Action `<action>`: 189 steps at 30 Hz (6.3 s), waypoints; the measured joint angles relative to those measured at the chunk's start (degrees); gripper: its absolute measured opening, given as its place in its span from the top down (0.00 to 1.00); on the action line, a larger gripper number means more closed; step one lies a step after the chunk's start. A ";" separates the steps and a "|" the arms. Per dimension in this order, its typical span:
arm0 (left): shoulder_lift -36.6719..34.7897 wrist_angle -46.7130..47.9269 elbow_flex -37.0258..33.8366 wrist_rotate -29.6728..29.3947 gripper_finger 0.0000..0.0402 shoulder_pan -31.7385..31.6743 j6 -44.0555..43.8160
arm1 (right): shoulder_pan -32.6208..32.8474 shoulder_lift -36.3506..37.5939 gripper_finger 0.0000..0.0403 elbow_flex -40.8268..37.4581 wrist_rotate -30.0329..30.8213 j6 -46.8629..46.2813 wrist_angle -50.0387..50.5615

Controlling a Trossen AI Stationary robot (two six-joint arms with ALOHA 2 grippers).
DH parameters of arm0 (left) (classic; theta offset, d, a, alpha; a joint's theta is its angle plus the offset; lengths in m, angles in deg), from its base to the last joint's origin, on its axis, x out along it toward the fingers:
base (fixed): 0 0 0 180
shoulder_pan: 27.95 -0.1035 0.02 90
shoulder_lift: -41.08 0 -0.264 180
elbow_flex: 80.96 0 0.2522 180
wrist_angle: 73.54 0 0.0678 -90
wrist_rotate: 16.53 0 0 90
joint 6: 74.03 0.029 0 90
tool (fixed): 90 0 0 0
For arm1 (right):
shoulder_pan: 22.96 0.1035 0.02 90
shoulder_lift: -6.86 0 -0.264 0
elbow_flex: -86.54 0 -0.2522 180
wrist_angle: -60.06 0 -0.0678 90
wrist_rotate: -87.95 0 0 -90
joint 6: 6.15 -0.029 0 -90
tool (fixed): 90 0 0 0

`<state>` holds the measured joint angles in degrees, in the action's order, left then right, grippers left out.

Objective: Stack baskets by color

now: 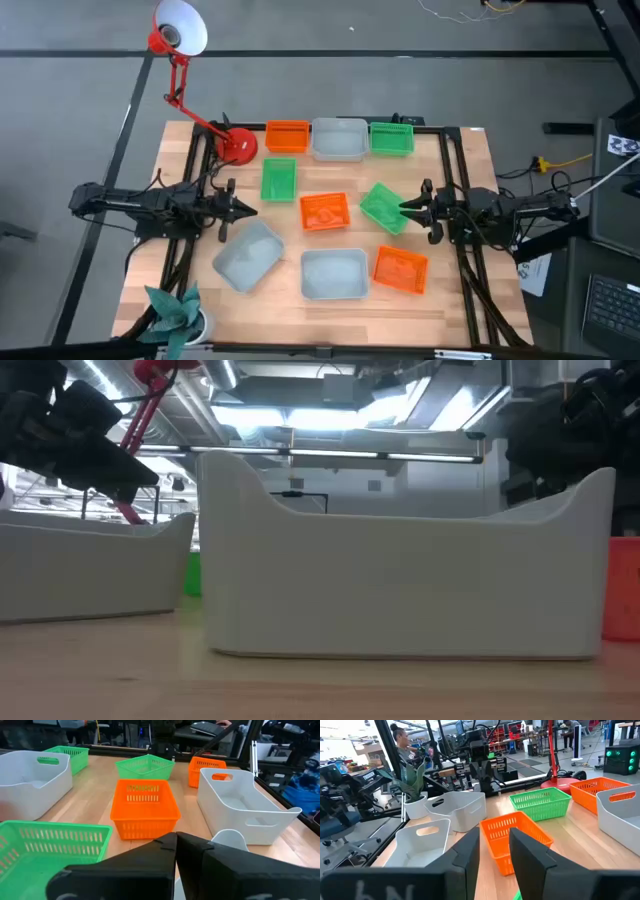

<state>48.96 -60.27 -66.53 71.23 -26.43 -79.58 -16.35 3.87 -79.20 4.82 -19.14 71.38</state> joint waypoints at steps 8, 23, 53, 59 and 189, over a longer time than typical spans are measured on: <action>0.00 -0.02 0.02 0.00 1.00 0.00 0.02 | 0.00 0.00 0.74 0.00 0.01 0.00 -0.01; 0.00 -0.01 0.02 0.00 1.00 0.00 0.02 | 0.00 0.00 0.74 0.00 0.02 0.00 -0.02; 0.01 -0.02 0.01 -0.11 1.00 0.00 0.84 | 0.00 0.02 0.74 -0.02 -0.02 9.32 -0.30; 0.00 -0.13 0.01 -1.55 1.00 0.00 12.10 | 0.00 0.00 0.74 -0.02 1.91 6.53 -0.44; 1.98 -13.46 0.02 -13.75 1.00 0.00 -2.79 | -11.86 -47.89 0.74 38.27 5.99 -14.09 41.86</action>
<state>50.95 -73.73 -66.51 57.48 -26.43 -82.36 -28.21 -44.01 -40.93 10.81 -33.23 113.24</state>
